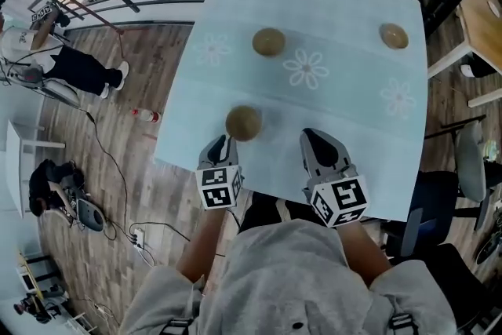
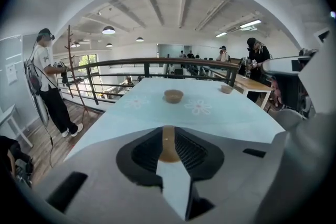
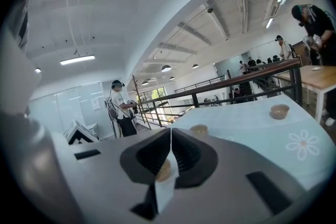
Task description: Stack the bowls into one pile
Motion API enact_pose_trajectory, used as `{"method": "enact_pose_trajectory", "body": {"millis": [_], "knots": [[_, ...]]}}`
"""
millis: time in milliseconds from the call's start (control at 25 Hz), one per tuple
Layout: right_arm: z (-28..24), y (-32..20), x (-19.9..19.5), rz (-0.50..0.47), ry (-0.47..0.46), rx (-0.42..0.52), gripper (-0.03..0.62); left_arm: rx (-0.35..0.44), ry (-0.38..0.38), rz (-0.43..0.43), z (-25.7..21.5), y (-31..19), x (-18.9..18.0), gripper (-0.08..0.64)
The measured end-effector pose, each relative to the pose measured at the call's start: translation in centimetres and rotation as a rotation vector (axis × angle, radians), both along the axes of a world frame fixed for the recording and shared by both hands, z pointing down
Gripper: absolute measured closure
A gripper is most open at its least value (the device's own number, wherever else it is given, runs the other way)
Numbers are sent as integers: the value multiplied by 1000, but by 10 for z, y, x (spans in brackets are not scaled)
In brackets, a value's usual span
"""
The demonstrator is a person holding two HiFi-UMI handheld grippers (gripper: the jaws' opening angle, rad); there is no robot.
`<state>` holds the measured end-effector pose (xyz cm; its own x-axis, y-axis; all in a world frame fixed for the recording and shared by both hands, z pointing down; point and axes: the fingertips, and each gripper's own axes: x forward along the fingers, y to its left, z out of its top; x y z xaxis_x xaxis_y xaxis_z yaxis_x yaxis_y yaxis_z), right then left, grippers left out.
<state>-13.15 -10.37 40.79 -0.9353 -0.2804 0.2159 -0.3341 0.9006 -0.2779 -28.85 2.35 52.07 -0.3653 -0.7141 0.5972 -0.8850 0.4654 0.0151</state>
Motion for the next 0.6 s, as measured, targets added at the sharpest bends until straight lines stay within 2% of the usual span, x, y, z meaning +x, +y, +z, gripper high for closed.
{"method": "enact_pose_trajectory", "body": {"millis": [120, 360, 600], "knots": [[4, 0, -6, 41, 24, 15, 565, -26, 72, 6, 29, 0, -18, 463], [4, 0, -18, 120, 73, 26, 565, -71, 192, 44, 68, -6, -40, 448], [4, -2, -28, 195, 103, 28, 565, -112, 269, 83, 95, -10, -52, 434]]}}
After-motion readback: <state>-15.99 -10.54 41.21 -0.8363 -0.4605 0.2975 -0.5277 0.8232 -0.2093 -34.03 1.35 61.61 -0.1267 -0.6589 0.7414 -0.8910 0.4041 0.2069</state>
